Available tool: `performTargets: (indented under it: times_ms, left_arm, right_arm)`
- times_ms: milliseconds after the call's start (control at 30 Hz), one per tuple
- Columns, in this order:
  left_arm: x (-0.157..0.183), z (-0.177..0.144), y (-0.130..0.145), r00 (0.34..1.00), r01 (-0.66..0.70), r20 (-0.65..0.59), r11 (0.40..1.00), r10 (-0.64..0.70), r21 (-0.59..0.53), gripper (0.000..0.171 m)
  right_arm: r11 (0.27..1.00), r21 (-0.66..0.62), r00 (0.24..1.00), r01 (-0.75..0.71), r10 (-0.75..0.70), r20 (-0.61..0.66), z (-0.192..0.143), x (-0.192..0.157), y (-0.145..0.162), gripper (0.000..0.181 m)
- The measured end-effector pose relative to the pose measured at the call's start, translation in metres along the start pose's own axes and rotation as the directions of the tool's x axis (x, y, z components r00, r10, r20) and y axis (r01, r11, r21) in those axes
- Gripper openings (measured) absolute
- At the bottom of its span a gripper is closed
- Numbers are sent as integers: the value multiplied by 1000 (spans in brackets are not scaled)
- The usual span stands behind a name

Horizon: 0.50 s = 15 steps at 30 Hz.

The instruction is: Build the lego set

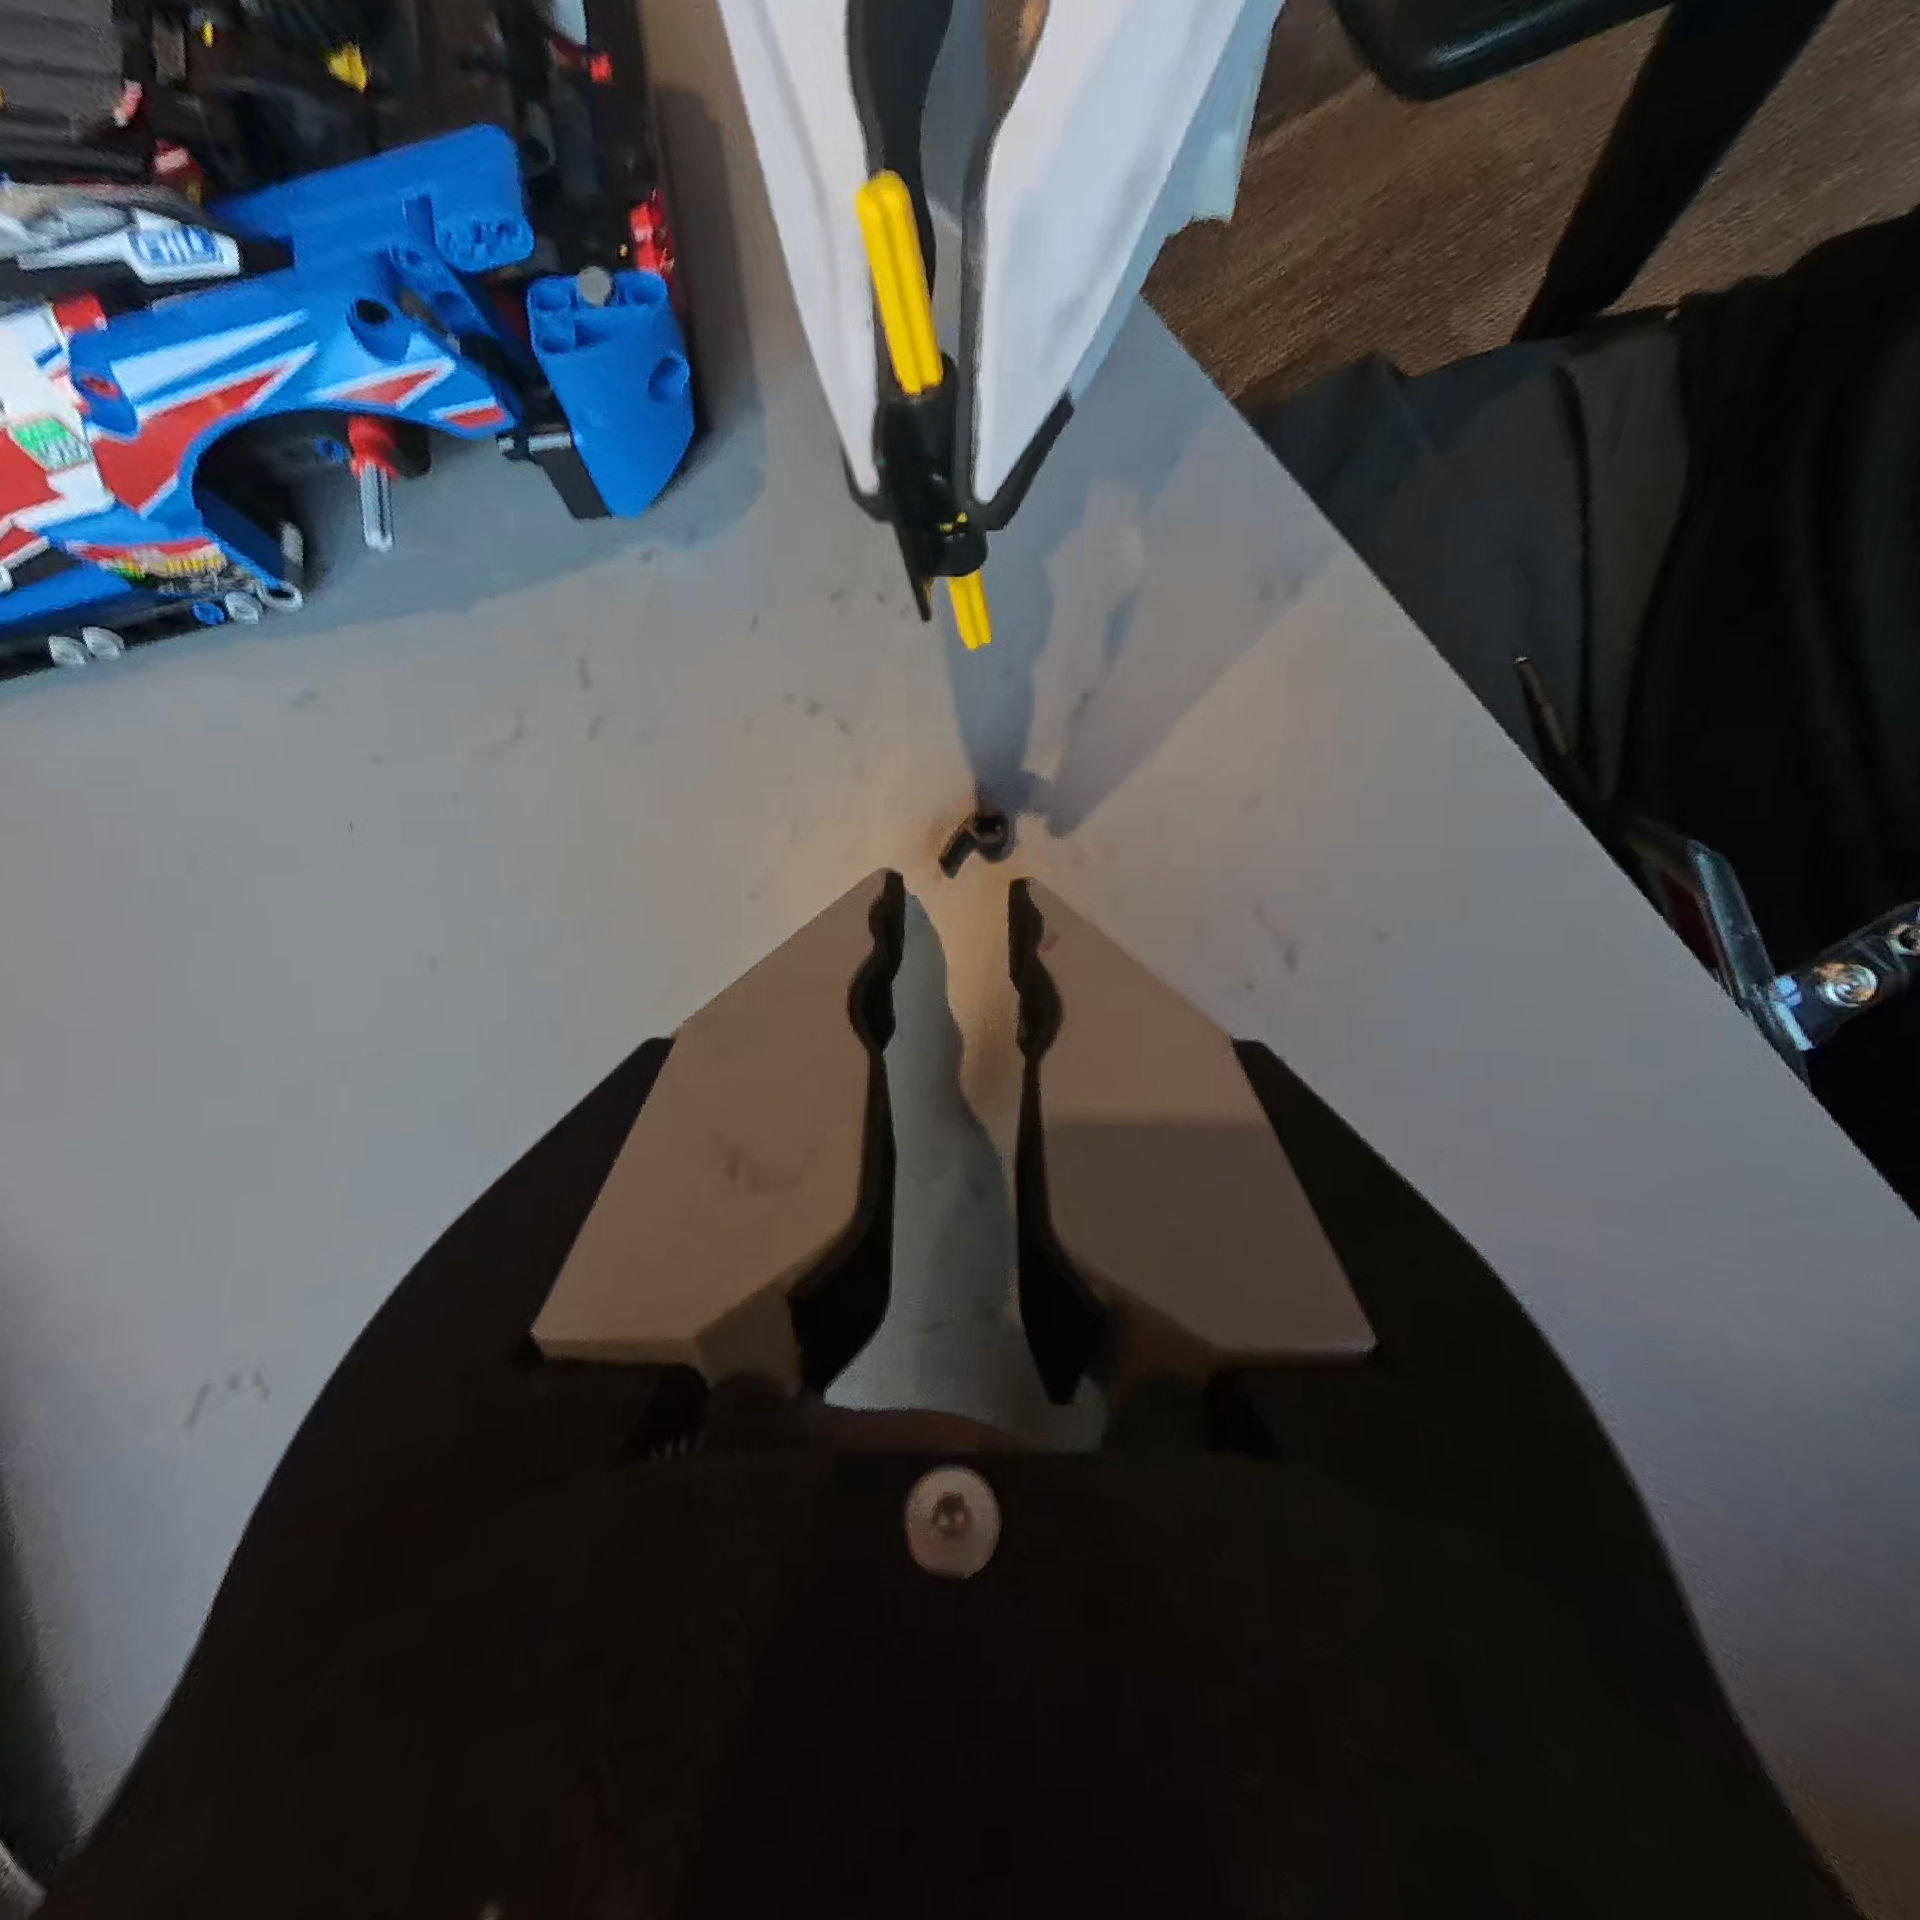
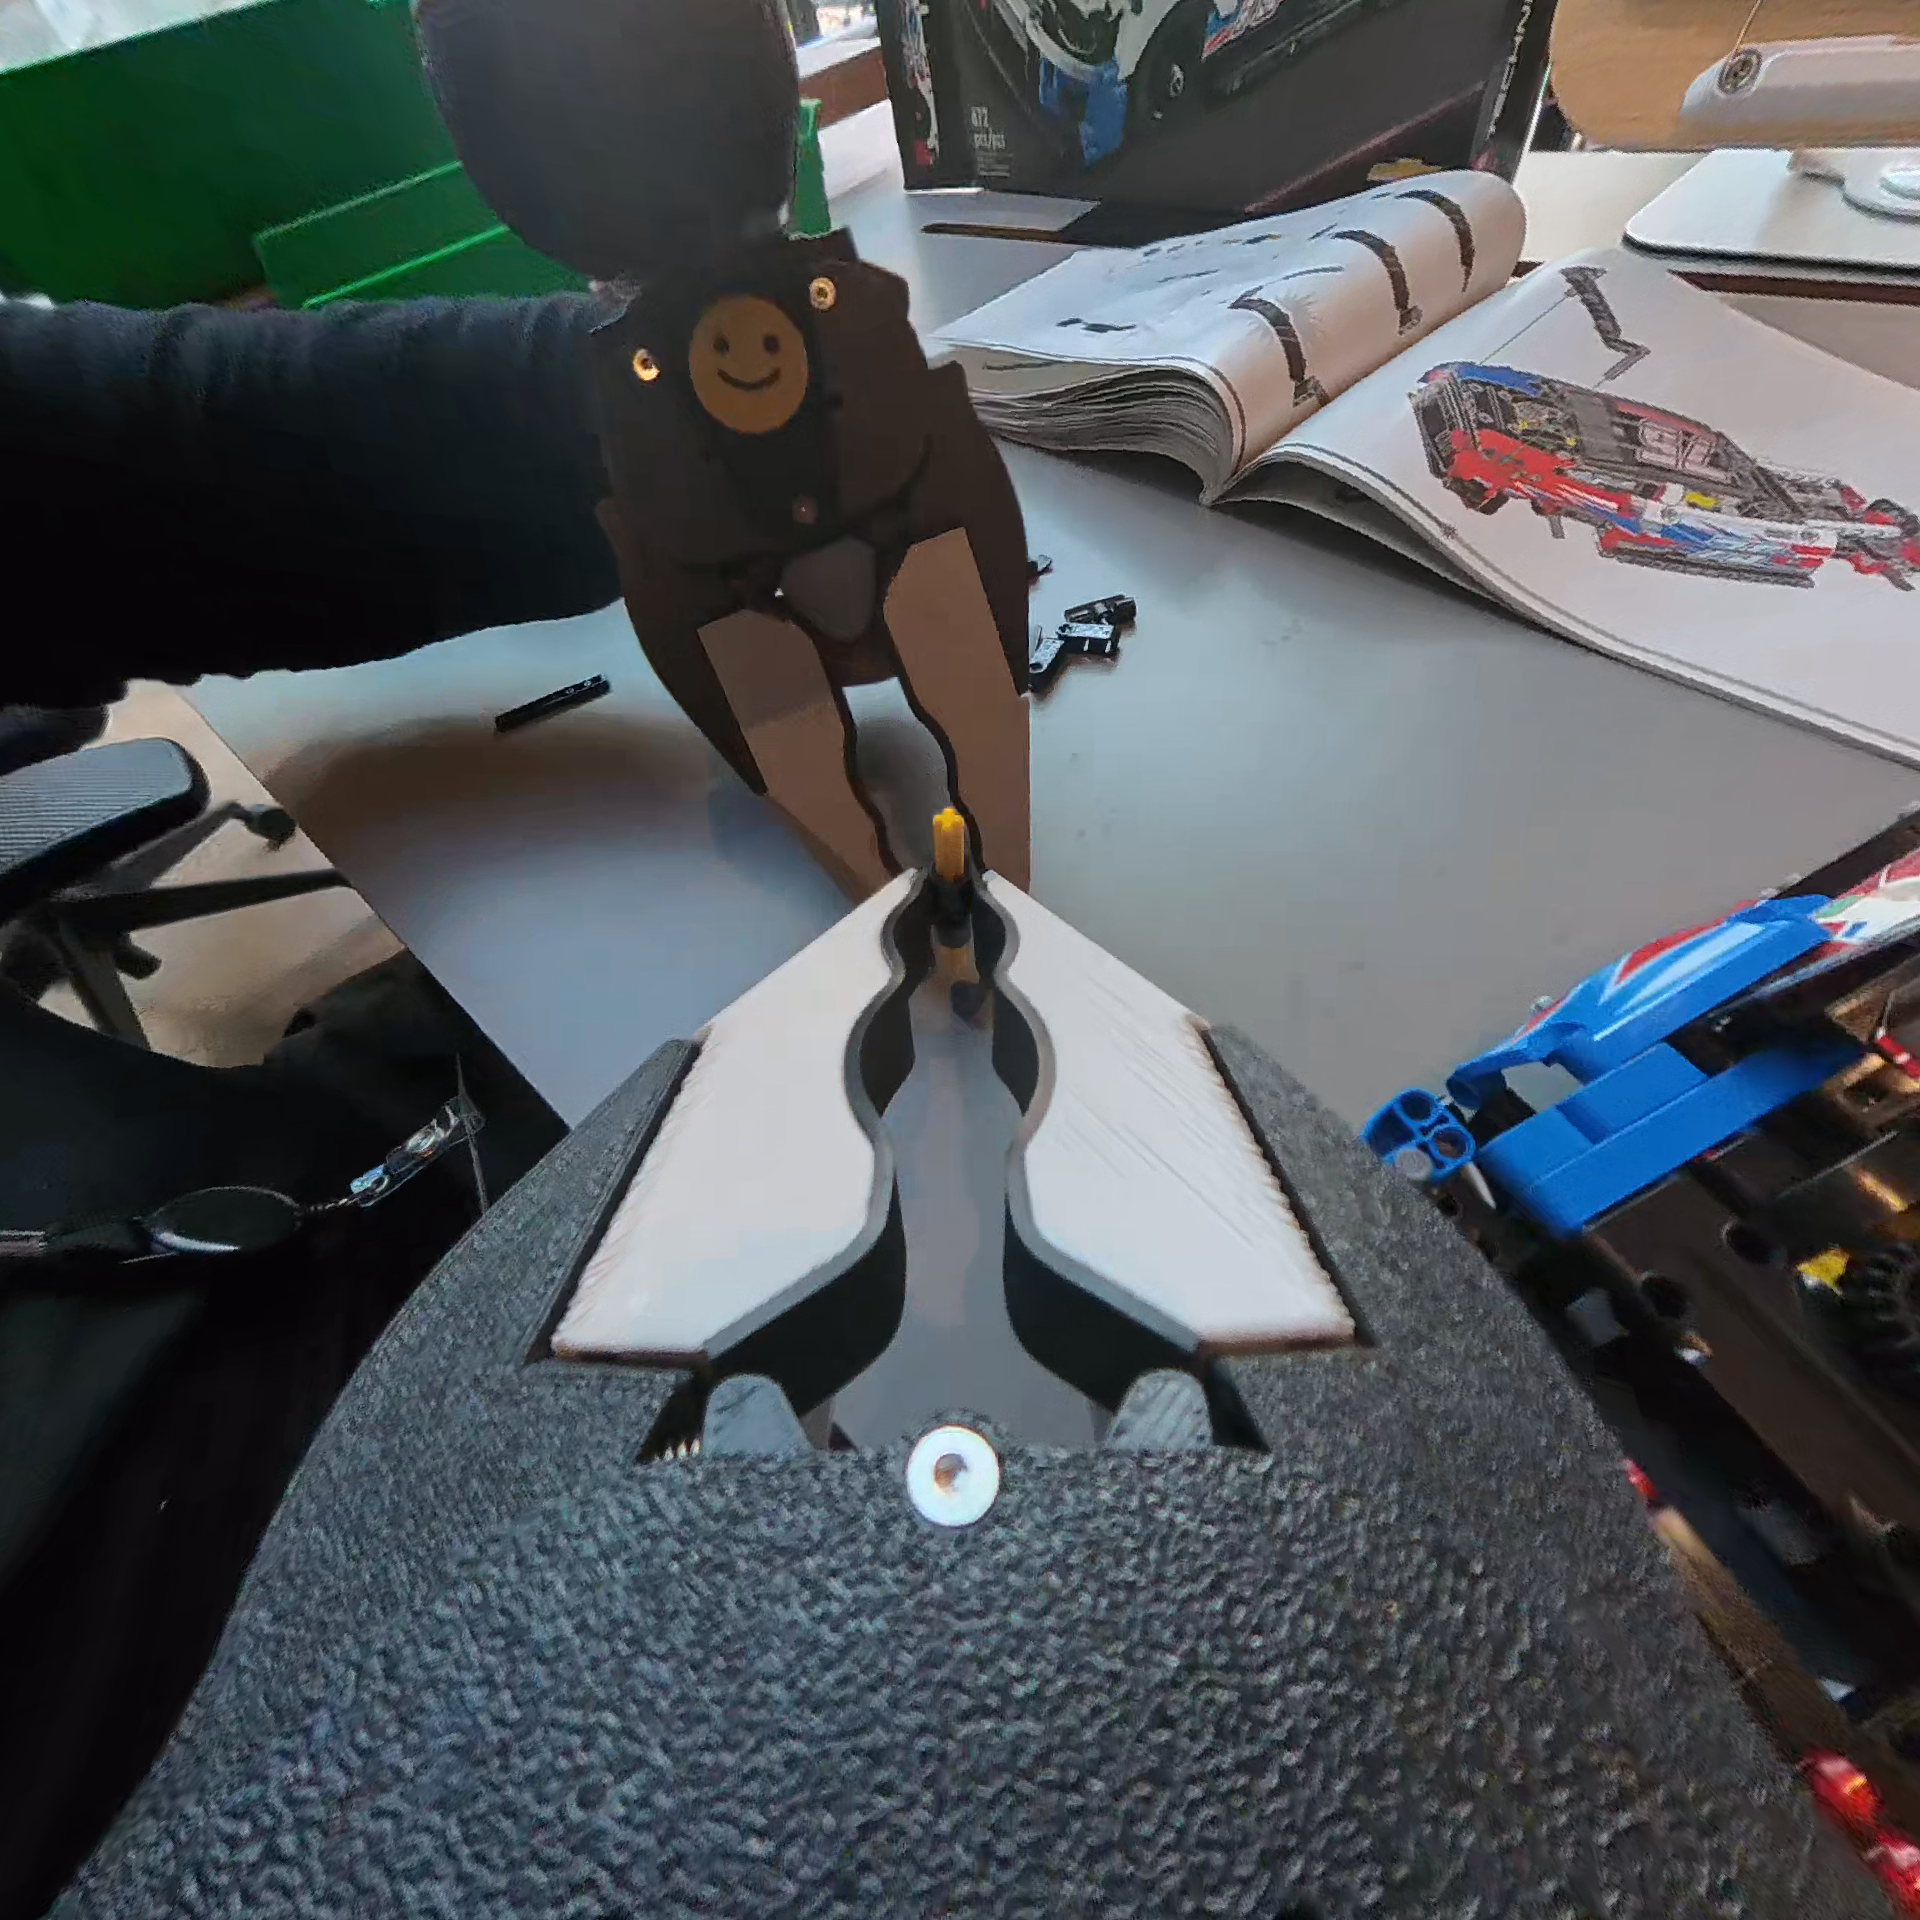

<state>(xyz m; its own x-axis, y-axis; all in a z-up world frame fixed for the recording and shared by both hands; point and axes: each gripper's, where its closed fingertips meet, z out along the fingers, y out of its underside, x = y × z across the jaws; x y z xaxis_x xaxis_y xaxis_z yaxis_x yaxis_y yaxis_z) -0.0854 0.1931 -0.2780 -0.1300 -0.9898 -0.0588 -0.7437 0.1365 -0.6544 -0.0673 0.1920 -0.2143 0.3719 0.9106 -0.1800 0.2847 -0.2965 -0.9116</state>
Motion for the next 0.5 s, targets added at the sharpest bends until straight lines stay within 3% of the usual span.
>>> performTargets:
  times_ms: [200,300,400,500]
  left_arm:
    - [-4,4,-4,996,-66,-55,998,65,-22,11]
    - [0,9,-2,995,-61,-84,998,59,-29,0]
    - [2,9,-1,998,15,-60,999,-16,-29,0]
    - [6,4,4,982,189,32,980,-187,-67,0]
  right_arm:
    - [999,37,998,38,-39,45,-7,-9,2,6]
    - [998,49,997,42,-45,60,-3,-10,2,6]
    - [998,43,994,54,-58,98,1,-14,6,6]
    - [995,33,985,91,-95,141,4,-21,9,6]
